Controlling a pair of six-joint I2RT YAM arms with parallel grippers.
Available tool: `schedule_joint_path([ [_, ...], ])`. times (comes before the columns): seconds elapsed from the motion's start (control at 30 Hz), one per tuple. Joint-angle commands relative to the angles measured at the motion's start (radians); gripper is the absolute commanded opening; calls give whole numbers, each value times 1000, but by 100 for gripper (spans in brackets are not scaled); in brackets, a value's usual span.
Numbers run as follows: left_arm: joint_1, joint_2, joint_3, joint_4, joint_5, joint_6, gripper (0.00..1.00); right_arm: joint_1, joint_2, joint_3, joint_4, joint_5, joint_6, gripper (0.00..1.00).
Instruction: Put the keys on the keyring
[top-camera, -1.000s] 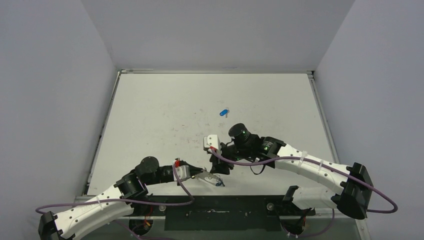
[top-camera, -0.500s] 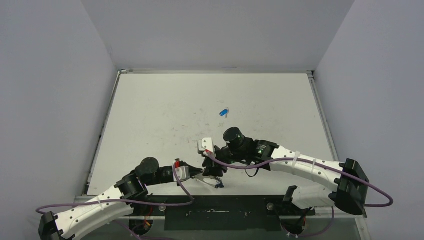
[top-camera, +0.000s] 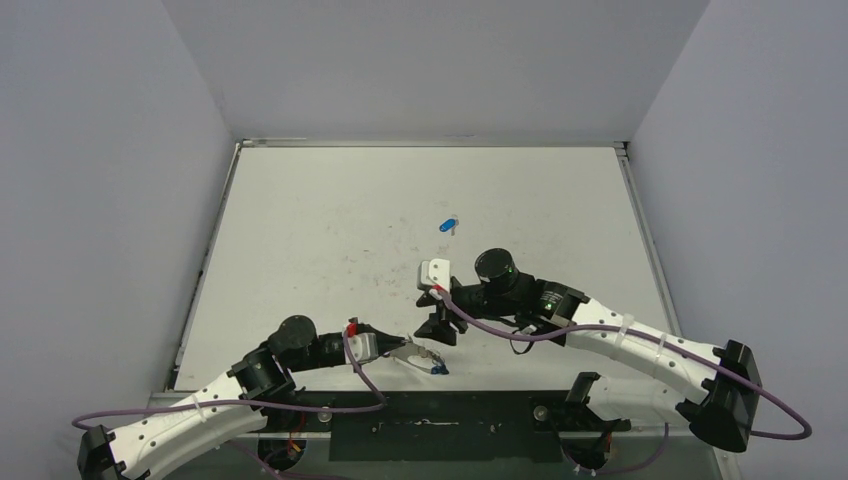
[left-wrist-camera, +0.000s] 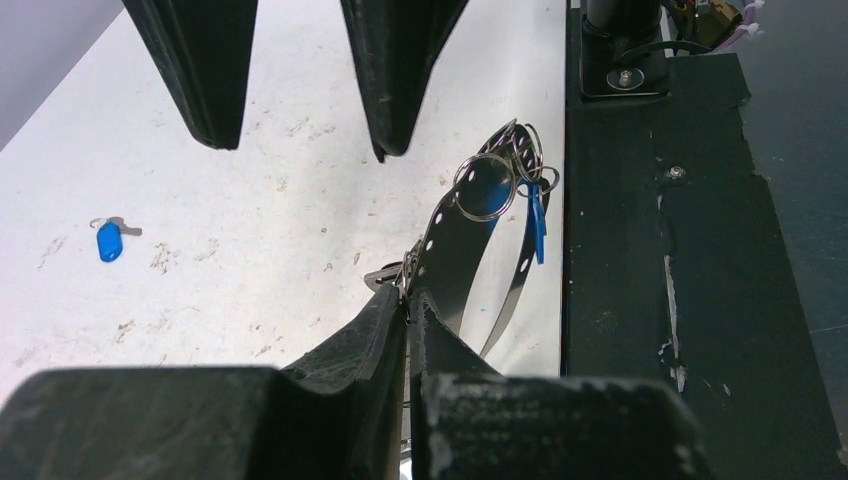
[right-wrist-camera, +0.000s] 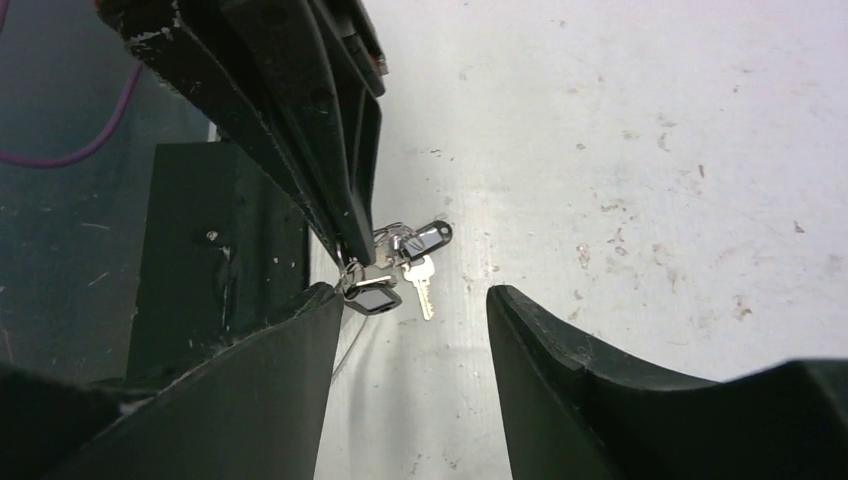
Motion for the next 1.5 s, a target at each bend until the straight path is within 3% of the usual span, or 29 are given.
schedule_joint_path([
  [0.0,-3,-5,8,82,23,0,0,-33,-8,-16,23,71,30,55],
  [0.1,-3,-1,13,86,20,0,0,-34,28,-29,-27,49,-8,53],
  [0.37,-3,-23,2,105,-11,-23,0,18,2,-81,79,-36,8,50],
  [0.87,-4,-8,-9,143,-4,-52,0,101,71,-54,188,14,46,42],
  [0.93,-3,-4,-10,150,-3,-53,0,104,85,-54,198,16,50,38],
  [1.23,-3,-14,-9,139,10,-58,0,104,102,-30,171,63,34,0],
  [1.47,-3,-33,1,106,-10,-52,0,103,72,-5,93,86,4,0],
])
